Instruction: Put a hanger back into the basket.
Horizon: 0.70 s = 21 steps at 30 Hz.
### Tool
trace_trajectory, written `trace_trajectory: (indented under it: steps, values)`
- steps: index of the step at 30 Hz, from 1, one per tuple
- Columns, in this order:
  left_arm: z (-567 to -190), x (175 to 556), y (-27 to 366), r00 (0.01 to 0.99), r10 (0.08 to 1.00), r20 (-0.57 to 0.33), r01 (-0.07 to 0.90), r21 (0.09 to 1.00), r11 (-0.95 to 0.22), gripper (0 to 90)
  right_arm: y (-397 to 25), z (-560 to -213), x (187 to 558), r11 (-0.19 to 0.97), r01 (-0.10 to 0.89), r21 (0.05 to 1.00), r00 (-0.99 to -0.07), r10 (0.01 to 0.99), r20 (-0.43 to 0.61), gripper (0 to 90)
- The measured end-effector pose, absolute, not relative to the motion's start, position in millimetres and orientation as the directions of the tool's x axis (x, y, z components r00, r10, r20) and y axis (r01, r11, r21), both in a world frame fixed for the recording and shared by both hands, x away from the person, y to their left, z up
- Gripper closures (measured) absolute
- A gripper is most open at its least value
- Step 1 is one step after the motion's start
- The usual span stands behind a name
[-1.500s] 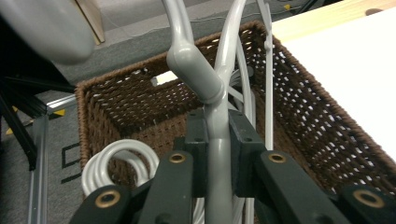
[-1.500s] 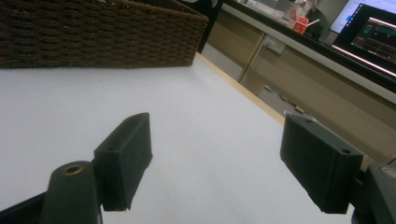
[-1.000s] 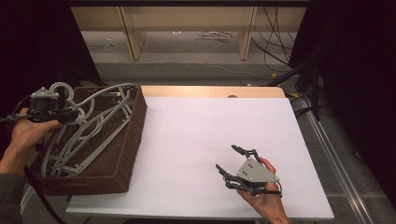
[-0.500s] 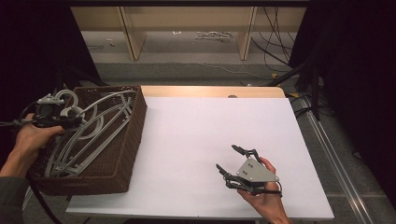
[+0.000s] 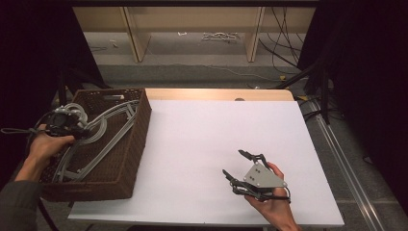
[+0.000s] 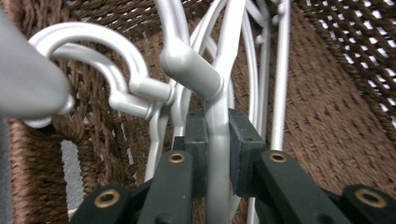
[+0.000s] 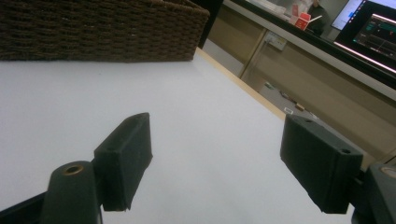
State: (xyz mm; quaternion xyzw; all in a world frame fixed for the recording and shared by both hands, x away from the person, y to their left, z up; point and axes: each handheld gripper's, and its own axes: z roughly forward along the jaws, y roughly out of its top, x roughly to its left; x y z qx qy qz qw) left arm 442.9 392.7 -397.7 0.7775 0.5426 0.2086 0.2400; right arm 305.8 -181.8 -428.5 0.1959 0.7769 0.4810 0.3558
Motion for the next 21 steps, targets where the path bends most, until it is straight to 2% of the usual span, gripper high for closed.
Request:
trace_trajectory:
  steps: [2, 6, 9, 12, 14, 21]
  values:
    - [-401.9, 443.6, 393.1, 0.319, 0.945, 0.079, 0.754, 0.583, -0.303, 73.9, -182.1, -428.7, 305.5, 0.471, -0.034, 0.881, -0.679, 0.636, -0.367, 25.9]
    - [-407.2, 442.7, 394.9, 0.285, 0.955, 0.085, 0.759, 0.589, -0.279, 71.5, -181.7, -428.8, 305.4, 0.471, -0.037, 0.881, -0.678, 0.636, -0.368, 25.9]
    - [-405.2, 439.9, 396.2, 0.253, 0.96, 0.118, 0.764, 0.584, -0.273, 58.9, -181.5, -429.1, 305.7, 0.46, -0.035, 0.887, -0.672, 0.647, -0.361, 25.9]
    - [-402.5, 437.6, 398.1, 0.215, 0.97, 0.117, 0.767, 0.594, -0.242, 50.7, -181.7, -429.5, 305.9, 0.459, -0.031, 0.888, -0.673, 0.647, -0.358, 25.9]
    - [-399.1, 435.0, 398.6, 0.19, 0.975, 0.113, 0.757, 0.615, -0.219, 45.4, -181.9, -429.3, 306.3, 0.457, -0.032, 0.889, -0.67, 0.65, -0.358, 25.9]
    - [-385.5, 420.7, 393.7, 0.183, 0.982, 0.041, 0.711, 0.684, -0.161, 37.9, -182.1, -429.5, 306.7, 0.446, -0.02, 0.895, -0.674, 0.655, -0.342, 25.9]
